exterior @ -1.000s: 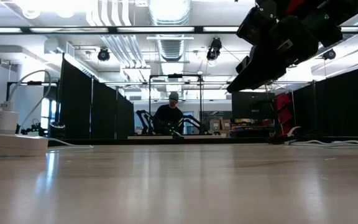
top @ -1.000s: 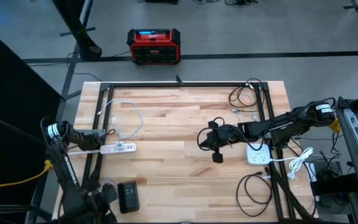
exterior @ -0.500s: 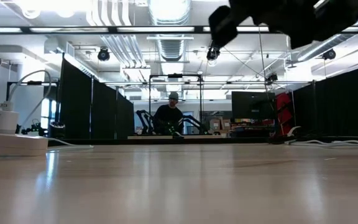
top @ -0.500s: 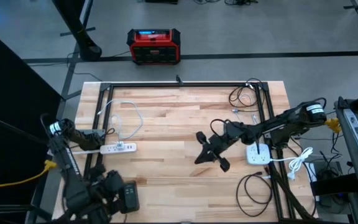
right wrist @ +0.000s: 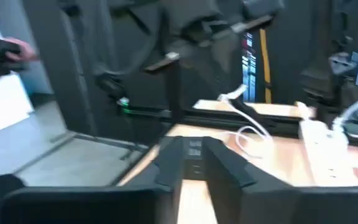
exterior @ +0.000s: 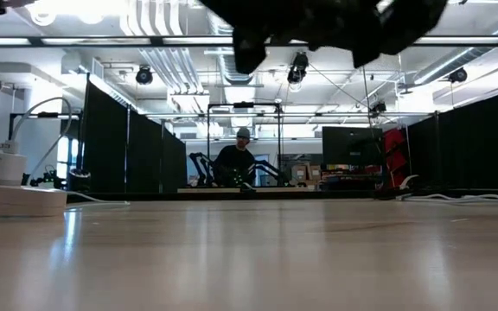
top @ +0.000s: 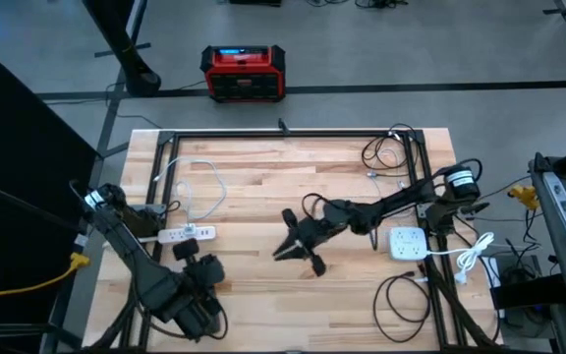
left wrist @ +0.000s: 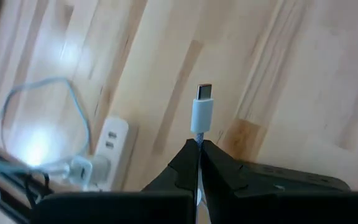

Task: Insert USB
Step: Insert the bottom white charger cable into the black outlet extension

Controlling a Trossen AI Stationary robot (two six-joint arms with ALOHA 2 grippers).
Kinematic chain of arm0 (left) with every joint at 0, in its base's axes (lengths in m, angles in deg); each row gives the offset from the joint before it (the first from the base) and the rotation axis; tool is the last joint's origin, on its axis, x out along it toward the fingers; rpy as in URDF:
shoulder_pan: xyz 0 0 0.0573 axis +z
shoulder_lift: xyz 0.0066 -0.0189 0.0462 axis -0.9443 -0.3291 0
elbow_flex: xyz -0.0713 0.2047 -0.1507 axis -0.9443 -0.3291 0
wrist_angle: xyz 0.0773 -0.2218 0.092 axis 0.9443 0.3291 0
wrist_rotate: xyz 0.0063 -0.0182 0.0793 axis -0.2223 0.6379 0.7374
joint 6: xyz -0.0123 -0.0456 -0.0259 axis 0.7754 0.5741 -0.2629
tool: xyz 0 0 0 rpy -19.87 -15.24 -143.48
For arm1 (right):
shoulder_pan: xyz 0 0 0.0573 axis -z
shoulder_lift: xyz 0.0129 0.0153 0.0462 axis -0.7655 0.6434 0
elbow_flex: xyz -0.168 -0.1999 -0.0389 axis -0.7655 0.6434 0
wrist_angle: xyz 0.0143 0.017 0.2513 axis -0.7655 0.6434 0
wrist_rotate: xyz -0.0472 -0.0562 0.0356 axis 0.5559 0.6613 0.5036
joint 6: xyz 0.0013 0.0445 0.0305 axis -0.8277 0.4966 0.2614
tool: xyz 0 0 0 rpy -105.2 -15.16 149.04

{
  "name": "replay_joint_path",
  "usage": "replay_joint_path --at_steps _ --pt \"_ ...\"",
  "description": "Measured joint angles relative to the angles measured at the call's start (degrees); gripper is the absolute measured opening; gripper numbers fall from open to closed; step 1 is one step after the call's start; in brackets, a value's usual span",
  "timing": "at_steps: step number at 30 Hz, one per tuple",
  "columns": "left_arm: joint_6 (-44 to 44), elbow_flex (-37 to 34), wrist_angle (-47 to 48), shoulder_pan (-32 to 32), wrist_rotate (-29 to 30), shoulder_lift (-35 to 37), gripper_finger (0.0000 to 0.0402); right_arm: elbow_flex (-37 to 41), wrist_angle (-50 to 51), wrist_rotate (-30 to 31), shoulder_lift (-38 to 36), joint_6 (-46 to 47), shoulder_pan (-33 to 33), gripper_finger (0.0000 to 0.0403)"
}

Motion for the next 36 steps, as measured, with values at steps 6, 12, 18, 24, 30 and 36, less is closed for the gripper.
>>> replay_joint_path --at_steps 6,12,18,24,30,36 --pt "-3.21 0.00 -0.59 1.00 2.39 0.00 0.0000 -10.61 15.05 2.57 3.64 -2.69 -0.05 0.0166" --pt "-4.21 0.00 -1.16 1.71 2.57 0.00 0.0000 -17.15 15.51 3.86 6.96 2.34 -0.70 0.0194" --pt "-5.39 0.00 -1.49 2.16 3.60 0.00 0.0000 -21.94 16.01 5.97 11.66 7.80 -1.47 0.0186" --pt "-5.86 0.00 -1.55 2.29 3.96 0.00 0.0000 -26.25 15.91 5.76 15.24 10.76 -1.77 0.0183" --pt "-5.87 0.00 -1.67 2.29 3.97 0.00 0.0000 -29.83 16.41 5.76 17.90 12.04 -2.58 0.0183" --pt "-5.86 0.00 -2.11 2.29 3.99 0.00 0.0000 -32.47 17.77 7.36 20.34 11.86 -2.89 0.0183"
